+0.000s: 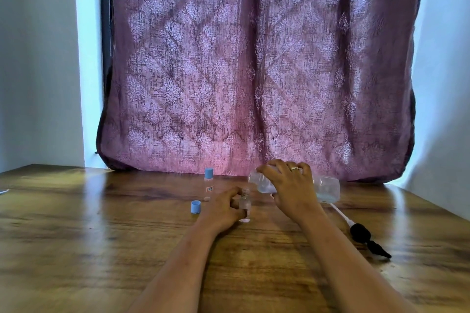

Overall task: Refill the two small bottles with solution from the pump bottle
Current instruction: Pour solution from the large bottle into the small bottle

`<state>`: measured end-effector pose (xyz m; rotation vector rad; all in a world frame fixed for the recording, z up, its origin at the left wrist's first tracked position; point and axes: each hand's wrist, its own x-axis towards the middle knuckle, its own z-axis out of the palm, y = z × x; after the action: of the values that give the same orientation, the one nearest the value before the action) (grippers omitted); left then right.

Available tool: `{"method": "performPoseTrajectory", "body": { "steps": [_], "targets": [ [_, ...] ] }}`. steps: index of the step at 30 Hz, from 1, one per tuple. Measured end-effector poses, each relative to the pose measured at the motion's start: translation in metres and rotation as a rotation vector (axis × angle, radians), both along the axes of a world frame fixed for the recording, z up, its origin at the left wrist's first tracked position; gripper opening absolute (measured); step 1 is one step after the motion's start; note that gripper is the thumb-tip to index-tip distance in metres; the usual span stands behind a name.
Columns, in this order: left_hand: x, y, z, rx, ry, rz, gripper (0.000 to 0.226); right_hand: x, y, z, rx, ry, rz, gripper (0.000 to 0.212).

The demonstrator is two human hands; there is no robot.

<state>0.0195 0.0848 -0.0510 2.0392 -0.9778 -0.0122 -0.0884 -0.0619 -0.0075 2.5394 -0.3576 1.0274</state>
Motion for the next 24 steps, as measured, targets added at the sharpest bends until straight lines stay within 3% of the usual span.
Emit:
{"method": "performPoseTrajectory", "body": {
  "steps": [10,15,24],
  "targets": [
    [0.0,0.001,0.0,-0.011,0.035,-0.005,0.055,-0.006,-0.011,0.005,0.131,-0.167,0.018,0.064],
    [0.002,0.0,-0.001,-0.163,0.063,-0.024,0.039,-0.01,-0.017,0.009,0.264,-0.273,0.046,0.063],
    [0.006,-0.003,-0.003,-0.296,-0.095,-0.006,0.032,-0.016,-0.026,0.013,0.601,-0.496,0.19,0.073]
  ]
}}
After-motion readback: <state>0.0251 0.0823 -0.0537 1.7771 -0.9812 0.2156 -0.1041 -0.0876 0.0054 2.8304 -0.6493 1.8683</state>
